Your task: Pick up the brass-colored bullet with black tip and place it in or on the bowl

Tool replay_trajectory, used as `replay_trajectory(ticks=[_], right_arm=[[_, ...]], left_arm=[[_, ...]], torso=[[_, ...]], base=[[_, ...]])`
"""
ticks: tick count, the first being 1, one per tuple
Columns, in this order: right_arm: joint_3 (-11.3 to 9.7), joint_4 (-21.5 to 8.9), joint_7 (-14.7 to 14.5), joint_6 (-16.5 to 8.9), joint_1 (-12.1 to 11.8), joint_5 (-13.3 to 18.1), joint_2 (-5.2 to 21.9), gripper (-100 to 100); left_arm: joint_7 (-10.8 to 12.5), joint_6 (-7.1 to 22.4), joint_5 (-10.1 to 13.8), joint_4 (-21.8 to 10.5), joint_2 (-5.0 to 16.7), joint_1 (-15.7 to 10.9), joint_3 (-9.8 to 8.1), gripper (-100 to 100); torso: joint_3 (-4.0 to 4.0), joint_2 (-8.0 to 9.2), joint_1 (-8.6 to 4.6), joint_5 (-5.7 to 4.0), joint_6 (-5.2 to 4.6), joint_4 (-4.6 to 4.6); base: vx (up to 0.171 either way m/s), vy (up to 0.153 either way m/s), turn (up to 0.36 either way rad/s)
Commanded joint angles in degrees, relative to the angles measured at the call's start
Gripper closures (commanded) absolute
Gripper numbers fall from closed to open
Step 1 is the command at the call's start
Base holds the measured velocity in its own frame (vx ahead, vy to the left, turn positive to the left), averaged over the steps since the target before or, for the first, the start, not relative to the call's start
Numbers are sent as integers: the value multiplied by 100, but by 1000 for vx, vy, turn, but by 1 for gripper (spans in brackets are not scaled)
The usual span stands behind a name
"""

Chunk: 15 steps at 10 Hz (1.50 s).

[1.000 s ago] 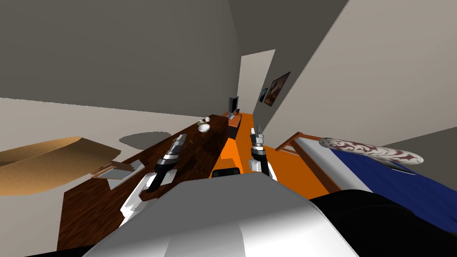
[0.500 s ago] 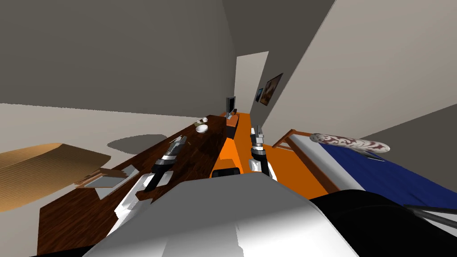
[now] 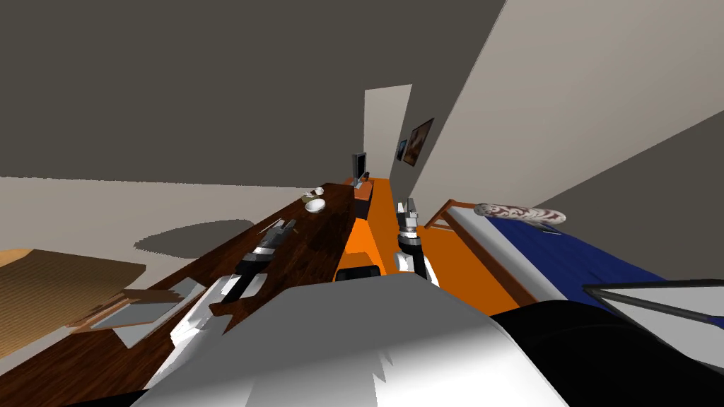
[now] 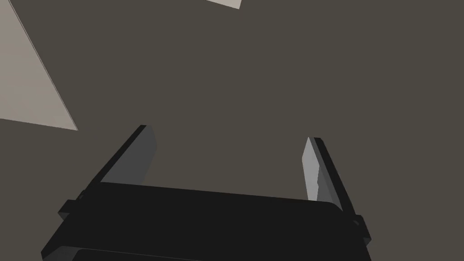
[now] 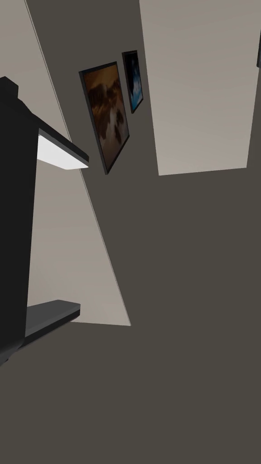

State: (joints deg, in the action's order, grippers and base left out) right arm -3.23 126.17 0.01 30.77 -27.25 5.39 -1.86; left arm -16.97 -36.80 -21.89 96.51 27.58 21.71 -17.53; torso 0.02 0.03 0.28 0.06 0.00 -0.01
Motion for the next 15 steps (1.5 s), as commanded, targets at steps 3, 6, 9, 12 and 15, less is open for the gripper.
replay_trajectory(ticks=[3,6,9,12,15], right_arm=[[0,0,0,0,0,0,0,0],[0,0,0,0,0,0,0,0],[0,0,0,0,0,0,0,0],[0,0,0,0,-1,0,0,0],[0,0,0,0,-1,0,0,0]], left_arm=[[-285,-30,-121,-519,256,-114,-8,-100],[-570,-63,-231,-1060,527,-217,4,-100],[-736,-83,-292,-1460,638,-261,37,-100],[-870,-98,-340,-1795,668,-278,90,-100],[-1003,-114,-393,-2227,485,-212,252,-100]], torso=[[-2,-3,-1,0,-1,1],[-1,-3,-7,-2,-1,0],[-2,-4,-10,-1,1,1],[-2,-3,-5,0,3,1],[-4,-7,-18,-3,4,1]], base=[[-11,58,-150],[-15,50,-153],[-13,44,-97],[-15,47,-93],[-8,22,-69]])
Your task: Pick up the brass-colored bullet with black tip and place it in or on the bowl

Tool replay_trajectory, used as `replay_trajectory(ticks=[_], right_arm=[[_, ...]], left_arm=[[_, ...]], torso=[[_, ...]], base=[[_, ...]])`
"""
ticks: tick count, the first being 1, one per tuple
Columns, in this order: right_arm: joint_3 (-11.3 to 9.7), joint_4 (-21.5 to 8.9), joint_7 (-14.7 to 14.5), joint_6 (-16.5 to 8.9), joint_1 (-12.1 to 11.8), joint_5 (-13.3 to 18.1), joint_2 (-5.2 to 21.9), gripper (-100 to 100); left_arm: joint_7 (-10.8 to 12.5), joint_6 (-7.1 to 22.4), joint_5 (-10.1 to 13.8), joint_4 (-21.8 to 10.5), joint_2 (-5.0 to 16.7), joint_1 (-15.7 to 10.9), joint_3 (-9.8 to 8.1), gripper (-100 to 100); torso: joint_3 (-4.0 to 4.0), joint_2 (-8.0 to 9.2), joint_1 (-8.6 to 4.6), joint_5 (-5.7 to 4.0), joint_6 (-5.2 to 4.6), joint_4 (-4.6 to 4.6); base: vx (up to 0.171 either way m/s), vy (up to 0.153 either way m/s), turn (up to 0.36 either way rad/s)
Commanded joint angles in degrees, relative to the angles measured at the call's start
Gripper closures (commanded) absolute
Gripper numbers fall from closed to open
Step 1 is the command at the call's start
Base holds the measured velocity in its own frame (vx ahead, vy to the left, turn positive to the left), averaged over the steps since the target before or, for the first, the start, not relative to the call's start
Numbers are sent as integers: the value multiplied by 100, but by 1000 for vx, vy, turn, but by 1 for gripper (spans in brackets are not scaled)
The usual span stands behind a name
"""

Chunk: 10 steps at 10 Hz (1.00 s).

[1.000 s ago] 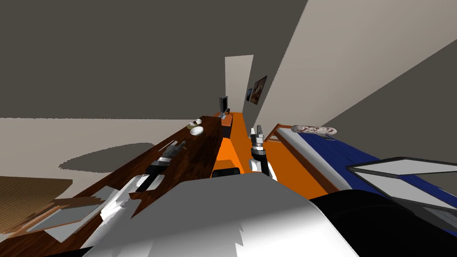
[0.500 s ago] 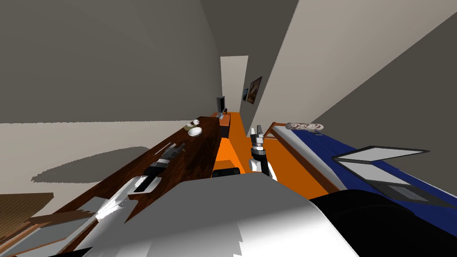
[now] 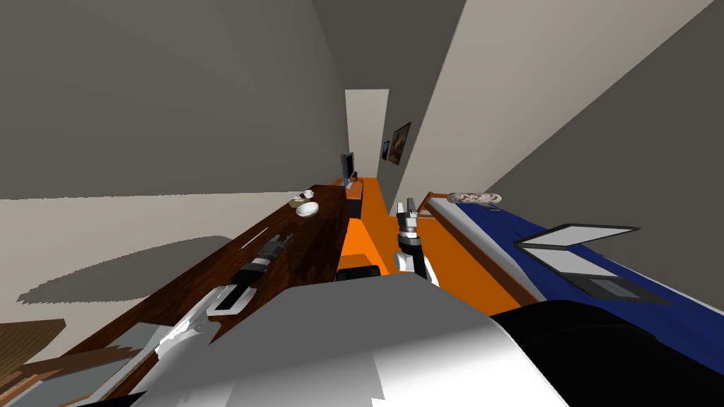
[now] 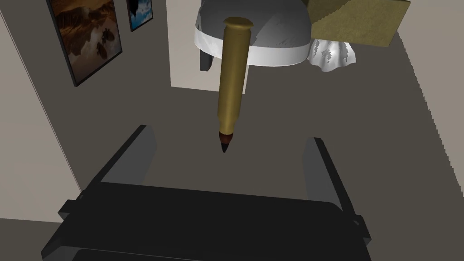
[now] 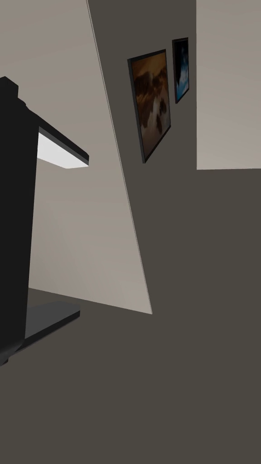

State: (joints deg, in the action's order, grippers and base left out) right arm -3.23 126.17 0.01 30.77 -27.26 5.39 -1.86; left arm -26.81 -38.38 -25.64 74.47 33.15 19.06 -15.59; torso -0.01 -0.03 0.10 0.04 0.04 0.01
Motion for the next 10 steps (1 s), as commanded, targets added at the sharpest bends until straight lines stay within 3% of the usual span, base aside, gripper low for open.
replay_trajectory(ticks=[1,2,3,4,5,9,10], right_arm=[[0,0,0,0,0,0,0,0],[0,0,0,0,0,0,0,0],[0,0,0,0,0,0,0,0],[-1,0,0,0,0,0,0,0],[0,0,0,0,-1,0,0,0],[0,0,0,0,0,0,0,0],[0,0,0,0,0,0,0,0]], left_arm=[[0,0,0,0,0,0,0,-100],[-10,-13,-1,-23,-9,6,6,0],[30,149,22,-116,49,-146,-38,-100],[3,54,10,-95,20,-90,-15,-100],[7,75,11,-104,24,-105,-18,100],[5,69,11,-99,25,-106,-17,100],[5,69,11,-99,25,-106,-17,0]], torso=[[0,0,0,0,0,0],[-1,-2,-5,-2,0,-1],[-2,-3,-8,-3,0,0],[-6,-11,-13,-4,-6,1],[-5,-10,-11,-4,1,2],[-5,-8,-4,0,1,3],[-5,-8,-4,0,1,3]], base=[[-5,11,-12],[0,0,0],[17,-10,-190],[11,-1,-53],[2,0,10],[0,0,0],[0,0,0]])
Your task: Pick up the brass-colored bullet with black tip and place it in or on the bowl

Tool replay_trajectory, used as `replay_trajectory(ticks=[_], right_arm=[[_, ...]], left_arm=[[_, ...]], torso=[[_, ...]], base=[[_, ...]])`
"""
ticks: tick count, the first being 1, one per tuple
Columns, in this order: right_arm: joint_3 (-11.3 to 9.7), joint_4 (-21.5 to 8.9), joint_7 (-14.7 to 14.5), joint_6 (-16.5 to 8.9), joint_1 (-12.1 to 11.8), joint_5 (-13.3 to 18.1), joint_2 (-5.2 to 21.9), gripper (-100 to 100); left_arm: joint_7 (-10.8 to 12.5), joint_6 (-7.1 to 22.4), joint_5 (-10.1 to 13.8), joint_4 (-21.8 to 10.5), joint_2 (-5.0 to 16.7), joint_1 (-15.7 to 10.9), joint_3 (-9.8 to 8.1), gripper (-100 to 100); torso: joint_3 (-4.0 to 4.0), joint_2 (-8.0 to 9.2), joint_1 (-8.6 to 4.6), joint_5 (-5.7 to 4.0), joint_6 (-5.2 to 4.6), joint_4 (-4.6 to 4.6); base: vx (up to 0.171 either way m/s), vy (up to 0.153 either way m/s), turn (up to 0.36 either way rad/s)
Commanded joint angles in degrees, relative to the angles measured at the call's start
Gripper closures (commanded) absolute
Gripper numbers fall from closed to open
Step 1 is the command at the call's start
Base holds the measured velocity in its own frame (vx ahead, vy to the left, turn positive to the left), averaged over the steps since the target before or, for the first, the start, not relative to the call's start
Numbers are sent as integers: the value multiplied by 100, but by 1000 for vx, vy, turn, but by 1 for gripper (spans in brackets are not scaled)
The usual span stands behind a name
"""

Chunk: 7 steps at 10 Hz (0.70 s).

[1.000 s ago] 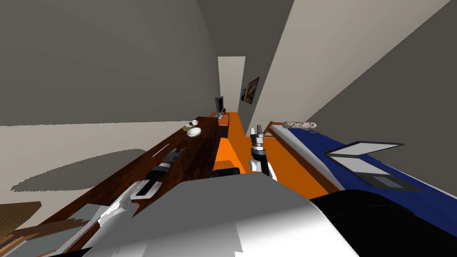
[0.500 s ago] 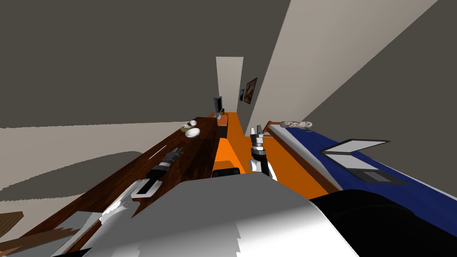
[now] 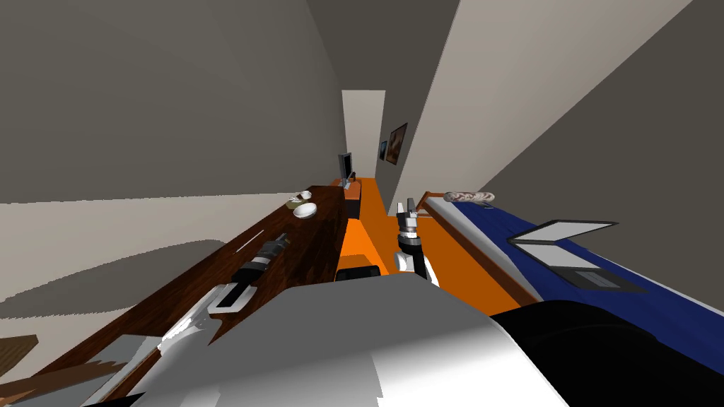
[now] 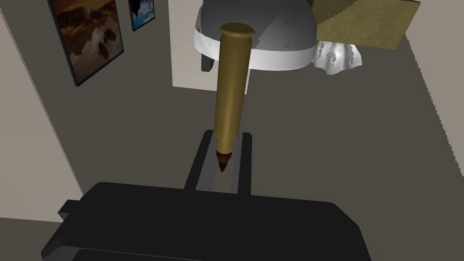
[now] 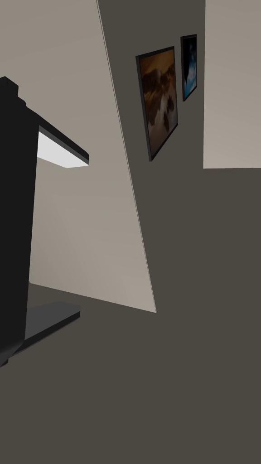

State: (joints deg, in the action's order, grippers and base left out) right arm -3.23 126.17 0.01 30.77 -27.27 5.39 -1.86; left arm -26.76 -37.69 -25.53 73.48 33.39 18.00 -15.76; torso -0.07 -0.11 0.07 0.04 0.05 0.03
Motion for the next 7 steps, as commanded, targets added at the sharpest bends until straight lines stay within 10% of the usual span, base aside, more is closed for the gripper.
replay_trajectory(ticks=[1,2,3,7], right_arm=[[0,0,0,0,0,0,0,0],[0,0,0,0,0,0,0,0],[0,0,0,0,0,0,0,0],[0,0,0,0,-1,0,0,0]], left_arm=[[0,0,0,0,0,0,0,100],[0,0,0,0,0,0,0,0],[146,100,24,60,200,-15,-23,100],[525,371,101,123,617,-43,-38,100]], torso=[[0,0,0,0,0,0],[0,0,0,0,0,0],[0,0,0,0,0,0],[-25,-47,-12,-6,-8,7]], base=[[0,0,0],[0,0,0],[40,-21,-56],[96,-29,-61]])
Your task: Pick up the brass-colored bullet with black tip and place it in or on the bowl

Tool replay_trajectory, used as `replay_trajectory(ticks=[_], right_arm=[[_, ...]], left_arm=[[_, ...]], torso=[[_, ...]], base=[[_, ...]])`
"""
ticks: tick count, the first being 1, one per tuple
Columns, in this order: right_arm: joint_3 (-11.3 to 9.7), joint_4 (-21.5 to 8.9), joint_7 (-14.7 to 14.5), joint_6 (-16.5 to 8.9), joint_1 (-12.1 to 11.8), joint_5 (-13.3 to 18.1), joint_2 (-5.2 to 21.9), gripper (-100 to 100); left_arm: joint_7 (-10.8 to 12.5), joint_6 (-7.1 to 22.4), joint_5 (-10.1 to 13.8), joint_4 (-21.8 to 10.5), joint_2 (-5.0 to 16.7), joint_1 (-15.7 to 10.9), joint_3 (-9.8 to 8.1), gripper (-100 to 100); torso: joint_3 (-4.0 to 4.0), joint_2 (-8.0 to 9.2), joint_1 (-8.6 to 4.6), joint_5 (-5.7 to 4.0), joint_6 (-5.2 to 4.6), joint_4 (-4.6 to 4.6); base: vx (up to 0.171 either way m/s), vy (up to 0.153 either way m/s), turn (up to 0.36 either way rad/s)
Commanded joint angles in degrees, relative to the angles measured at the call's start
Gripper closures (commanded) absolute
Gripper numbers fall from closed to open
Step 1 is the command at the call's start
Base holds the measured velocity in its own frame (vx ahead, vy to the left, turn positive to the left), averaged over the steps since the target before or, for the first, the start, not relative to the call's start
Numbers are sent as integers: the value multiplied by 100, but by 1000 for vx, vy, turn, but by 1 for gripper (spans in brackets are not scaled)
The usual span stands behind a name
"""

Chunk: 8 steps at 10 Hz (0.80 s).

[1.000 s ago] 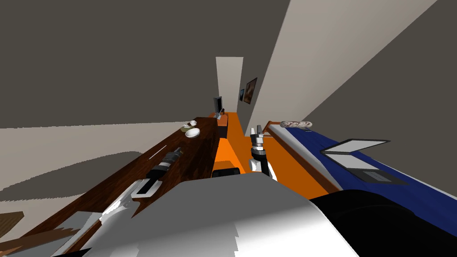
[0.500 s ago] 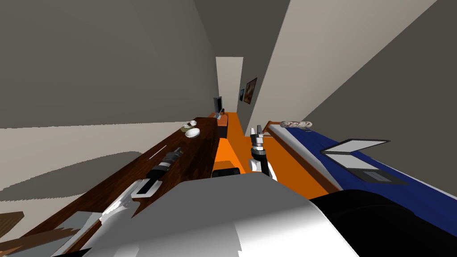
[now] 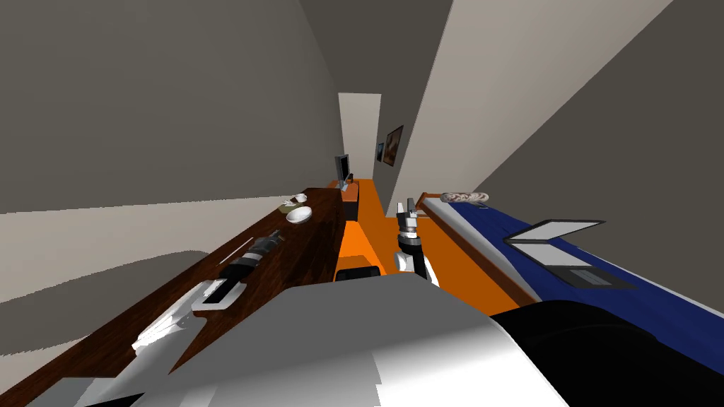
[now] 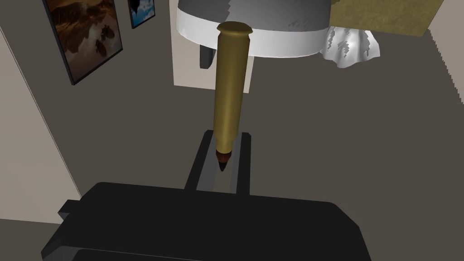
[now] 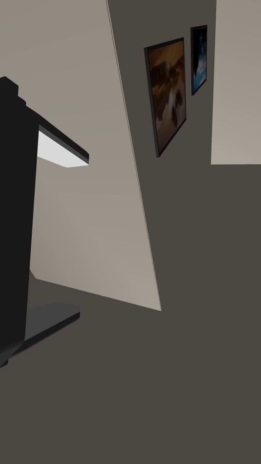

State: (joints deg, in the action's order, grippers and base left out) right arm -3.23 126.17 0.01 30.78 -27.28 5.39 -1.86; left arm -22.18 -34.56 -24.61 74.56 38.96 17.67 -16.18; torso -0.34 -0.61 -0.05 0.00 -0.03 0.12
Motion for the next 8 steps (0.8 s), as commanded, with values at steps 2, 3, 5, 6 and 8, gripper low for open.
replay_trajectory(ticks=[2,3,5,6,8], right_arm=[[0,0,0,0,0,0,0,0],[0,0,0,0,0,0,0,0],[0,0,0,0,0,0,0,0],[0,0,0,0,0,0,0,0],[0,0,0,0,0,0,0,0]], left_arm=[[283,216,57,46,298,-36,-9,100],[405,305,84,66,436,-52,-18,100],[588,437,122,97,641,-69,-27,100],[672,497,140,113,736,-77,-32,100],[877,647,184,142,962,-99,-43,100]], torso=[[-2,-4,-3,-1,-2,0],[-2,-4,-6,-2,-1,1],[4,9,-5,-1,2,-1],[5,9,-7,-1,1,-1],[0,1,-4,0,0,0]], base=[[114,-34,-62],[95,-36,-59],[83,-33,-48],[92,-30,-54],[113,-21,-62]])
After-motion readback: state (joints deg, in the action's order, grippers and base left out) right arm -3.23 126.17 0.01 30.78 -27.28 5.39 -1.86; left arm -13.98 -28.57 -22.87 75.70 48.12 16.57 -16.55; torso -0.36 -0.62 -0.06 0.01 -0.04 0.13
